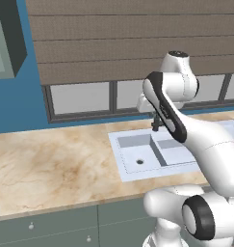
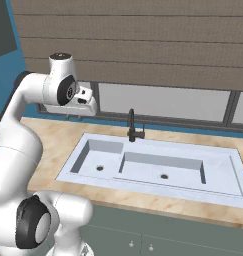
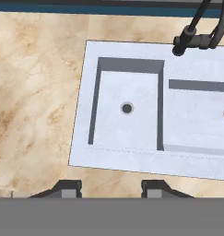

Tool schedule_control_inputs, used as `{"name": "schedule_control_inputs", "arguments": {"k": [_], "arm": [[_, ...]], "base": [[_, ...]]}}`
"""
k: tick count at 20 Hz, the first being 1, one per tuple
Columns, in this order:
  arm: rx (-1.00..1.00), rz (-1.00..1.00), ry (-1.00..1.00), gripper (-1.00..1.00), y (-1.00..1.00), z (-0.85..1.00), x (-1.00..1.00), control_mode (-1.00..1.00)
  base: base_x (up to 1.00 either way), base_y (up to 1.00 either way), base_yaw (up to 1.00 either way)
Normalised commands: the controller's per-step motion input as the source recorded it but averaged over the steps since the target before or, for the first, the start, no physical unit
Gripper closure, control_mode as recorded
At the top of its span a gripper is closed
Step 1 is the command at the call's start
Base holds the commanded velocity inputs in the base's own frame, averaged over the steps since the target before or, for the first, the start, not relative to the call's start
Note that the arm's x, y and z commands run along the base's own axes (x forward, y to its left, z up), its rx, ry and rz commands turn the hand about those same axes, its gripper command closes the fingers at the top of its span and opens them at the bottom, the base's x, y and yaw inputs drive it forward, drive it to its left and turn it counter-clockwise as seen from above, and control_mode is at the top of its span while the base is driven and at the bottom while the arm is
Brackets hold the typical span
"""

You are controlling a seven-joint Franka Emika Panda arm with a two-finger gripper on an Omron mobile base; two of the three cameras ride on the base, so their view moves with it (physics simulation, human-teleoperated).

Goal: Close all open cabinet doors.

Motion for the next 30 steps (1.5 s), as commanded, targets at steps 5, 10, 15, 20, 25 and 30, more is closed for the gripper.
{"name": "schedule_control_inputs", "arguments": {"k": [5, 10, 15, 20, 25, 30], "arm": [[0.0, 0.0, 0.03, -1.0, 0.0, 0.0, -0.48, -1.0], [0.0, -0.04, 0.04, -1.0, 0.0, 0.0, -0.98, -1.0], [0.0, -0.04, 0.03, -1.0, 0.0, 0.0, -1.0, -1.0], [0.0, -0.08, 0.08, -1.0, 0.0, 0.08, -0.72, -1.0], [-0.03, -0.12, 0.15, -1.0, -0.03, 0.08, -0.55, -1.0], [0.0, -0.03, 0.01, -1.0, -0.31, 0.0, -0.68, -1.0]], "base": [[0.0, 0.0, 0.0], [0.0, 0.0, 0.0], [0.0, 0.0, 0.0], [0.0, 0.0, 0.0], [0.0, 0.0, 0.0], [0.0, 0.0, 0.0]]}}
